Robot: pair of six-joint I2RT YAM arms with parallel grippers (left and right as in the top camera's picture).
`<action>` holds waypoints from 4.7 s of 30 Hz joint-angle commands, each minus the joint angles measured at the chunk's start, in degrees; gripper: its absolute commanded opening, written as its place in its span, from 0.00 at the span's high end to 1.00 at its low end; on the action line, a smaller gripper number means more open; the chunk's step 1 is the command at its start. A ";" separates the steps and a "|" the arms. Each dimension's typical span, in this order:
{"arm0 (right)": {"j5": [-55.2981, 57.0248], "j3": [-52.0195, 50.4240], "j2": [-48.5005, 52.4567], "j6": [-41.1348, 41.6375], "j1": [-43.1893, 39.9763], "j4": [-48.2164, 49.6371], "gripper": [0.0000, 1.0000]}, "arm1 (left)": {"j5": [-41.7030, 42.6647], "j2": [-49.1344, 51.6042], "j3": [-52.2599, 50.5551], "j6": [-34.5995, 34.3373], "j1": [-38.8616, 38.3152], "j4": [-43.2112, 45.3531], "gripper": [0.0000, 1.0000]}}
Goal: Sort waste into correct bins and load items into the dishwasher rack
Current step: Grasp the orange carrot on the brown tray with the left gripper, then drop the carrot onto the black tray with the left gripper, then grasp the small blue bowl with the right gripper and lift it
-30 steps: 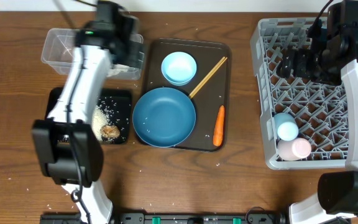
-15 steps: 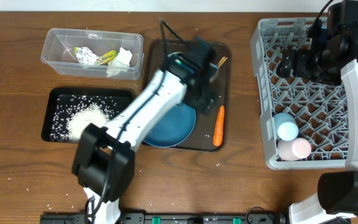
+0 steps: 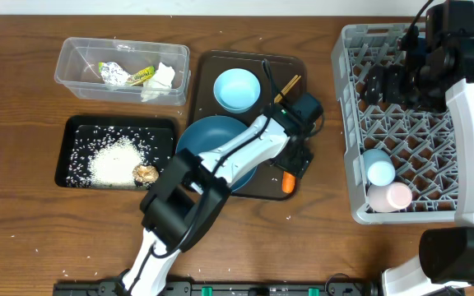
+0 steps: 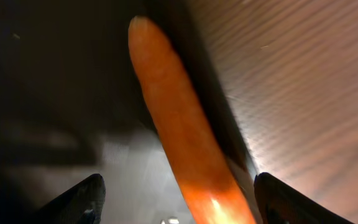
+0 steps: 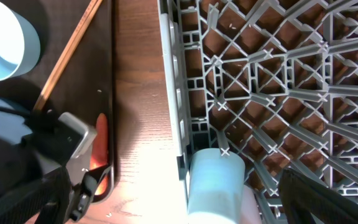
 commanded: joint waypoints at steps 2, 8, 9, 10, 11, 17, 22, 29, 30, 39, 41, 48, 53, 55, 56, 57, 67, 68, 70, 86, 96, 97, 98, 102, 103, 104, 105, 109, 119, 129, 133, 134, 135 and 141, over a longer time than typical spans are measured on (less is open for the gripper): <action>-0.24 -0.31 -0.52 0.50 0.74 -0.20 0.01 | 0.13 0.59 -0.26 -1.18 0.90 0.33 0.34; -0.24 -0.31 -0.52 0.48 0.74 0.02 0.01 | 0.61 1.42 -0.26 -1.18 0.90 0.50 0.70; -0.24 -0.31 -0.52 0.48 0.74 0.00 0.01 | 0.76 1.51 -0.26 -1.18 0.90 0.50 0.74; -0.24 -0.31 -0.52 0.50 0.74 0.00 0.01 | 0.76 1.53 -0.26 -1.16 0.90 0.48 0.78; -0.24 -0.31 -0.52 0.50 0.74 0.02 0.01 | 0.76 1.51 -0.26 -1.16 0.87 0.48 0.81; -0.24 -0.31 -0.52 0.48 0.74 0.00 0.01 | 1.64 1.11 1.97 -1.11 1.29 -2.29 0.94; -0.22 -0.31 -0.52 0.48 0.74 0.02 0.01 | 1.64 -1.68 9.44 -0.61 3.15 -11.13 0.94; -0.24 -0.31 -0.52 0.50 0.74 0.28 0.01 | 1.62 -9.66 16.39 1.99 9.05 -20.46 0.94; -0.24 -0.31 -0.52 0.50 0.74 0.42 0.01 | 1.55 -11.10 16.37 2.16 10.36 -20.85 0.94; -0.24 -0.31 -0.52 0.48 0.74 0.50 0.01 | -10.49 -14.62 15.13 2.12 25.88 -29.88 0.94; -0.24 -0.31 -0.52 0.50 0.74 0.50 0.01 | -11.13 -14.58 13.05 2.10 30.21 -30.49 0.94; -0.26 -0.31 -0.52 0.52 0.74 0.92 0.01 | -10.82 -14.58 -0.70 -2.97 43.54 -25.88 0.94; -0.26 -0.31 -0.52 0.50 0.74 1.55 0.01 | -9.73 -14.58 -13.53 -5.66 49.81 -13.31 0.94; -0.26 -0.31 -0.52 0.50 0.74 1.49 0.01 | -8.31 -14.58 -17.03 -5.66 51.41 -9.11 0.94; -0.26 -0.31 -0.52 0.50 0.79 1.49 0.01 | -7.80 -14.58 -18.08 -5.66 51.91 -7.82 0.94; -0.26 -0.31 -0.52 0.52 0.79 1.49 0.01 | -7.48 -14.58 -18.78 -5.66 52.37 -6.93 0.93; -3.34 -0.31 -0.52 0.50 1.86 4.17 0.01 | -3.52 -15.28 -15.34 -5.20 52.37 -9.73 0.62; -3.72 -0.31 -0.52 0.50 2.19 4.83 0.01 | -3.54 -15.47 -14.23 -5.14 52.35 -10.64 0.58; -4.24 -0.31 -0.52 0.50 3.08 6.43 0.01 | -3.54 -16.20 -11.67 -4.98 52.26 -12.50 0.52; -7.56 -0.31 9.51 5.25 18.64 34.88 0.01 | -2.91 -32.76 -3.82 1.33 42.60 -11.82 0.35; -7.61 -0.31 25.27 10.95 22.99 41.53 0.09 | -2.93 -31.50 -4.15 3.04 36.98 -11.32 0.32; -7.61 -0.31 26.56 11.08 23.06 41.72 0.12 | -2.93 -31.41 -4.15 3.04 36.98 -11.32 0.32; -7.61 -0.31 27.54 11.08 23.15 41.90 0.16 | -2.91 -31.34 -4.17 3.04 36.98 -11.30 0.32; -8.00 -0.31 31.87 11.08 23.34 43.56 0.27 | -2.91 -31.30 -4.17 3.04 36.98 -11.26 0.22; -8.00 -0.31 32.81 11.08 23.41 43.89 0.31 | -2.91 -31.30 -4.17 3.02 36.98 -11.28 0.18; -8.00 -0.31 33.77 11.06 23.41 44.24 0.34 | -2.91 -31.30 -4.17 3.04 36.98 -11.30 0.16; -8.02 -0.31 34.82 11.06 23.45 44.63 0.37 | -2.91 -31.30 -4.17 3.04 36.98 -11.32 0.14; -10.25 -0.28 37.27 10.40 23.52 46.03 0.44 | -2.91 -31.30 -4.17 3.04 36.98 -11.34 0.11; -12.07 -0.28 37.24 10.16 22.75 46.16 0.99 | -2.91 -31.28 -4.17 3.04 36.98 -11.34 0.02; -1.31 5.42 25.75 4.94 18.84 33.35 0.99 | -2.89 -31.30 -4.17 3.04 36.98 -11.34 0.02; 12.96 8.59 15.89 3.87 15.08 27.39 0.99 | -2.91 -31.30 -4.17 3.02 36.98 -11.34 0.02; 16.85 8.72 13.25 3.87 13.92 26.91 0.99 | -2.91 -31.30 -4.17 3.02 37.00 -11.34 0.02; 19.82 8.72 10.93 3.87 12.81 26.69 0.99 | -2.91 -31.30 -4.17 3.04 36.98 -11.34 0.02; 41.22 8.70 4.57 2.67 5.64 27.67 0.99 | -2.91 -31.30 -4.17 3.04 36.98 -11.34 0.02</action>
